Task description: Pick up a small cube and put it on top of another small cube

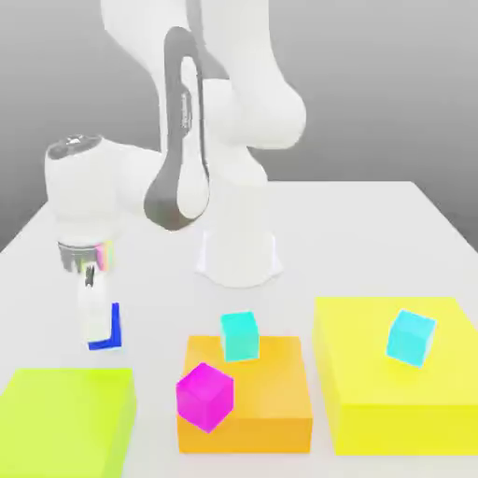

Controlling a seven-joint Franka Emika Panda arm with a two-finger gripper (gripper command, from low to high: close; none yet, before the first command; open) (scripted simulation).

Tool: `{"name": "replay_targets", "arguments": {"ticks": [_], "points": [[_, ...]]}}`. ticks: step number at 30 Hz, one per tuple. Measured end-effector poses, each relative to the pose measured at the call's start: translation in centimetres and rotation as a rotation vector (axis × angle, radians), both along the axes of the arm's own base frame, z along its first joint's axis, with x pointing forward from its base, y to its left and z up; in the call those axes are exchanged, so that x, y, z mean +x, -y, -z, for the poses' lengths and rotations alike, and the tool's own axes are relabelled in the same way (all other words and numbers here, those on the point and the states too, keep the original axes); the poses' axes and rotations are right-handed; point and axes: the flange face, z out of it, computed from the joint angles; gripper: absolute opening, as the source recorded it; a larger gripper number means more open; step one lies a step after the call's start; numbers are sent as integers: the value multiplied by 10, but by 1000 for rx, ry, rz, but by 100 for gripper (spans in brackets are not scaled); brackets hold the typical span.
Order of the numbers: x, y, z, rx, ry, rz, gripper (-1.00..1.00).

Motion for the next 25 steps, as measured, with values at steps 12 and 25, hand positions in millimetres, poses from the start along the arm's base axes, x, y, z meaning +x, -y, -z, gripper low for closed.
{"name": "replay_targets", "arguments": {"ticks": [12,25], "points": [[115,-281,-98,3,13,-446,-100],[75,-435,-76,-3,-5,-655,100]]}}
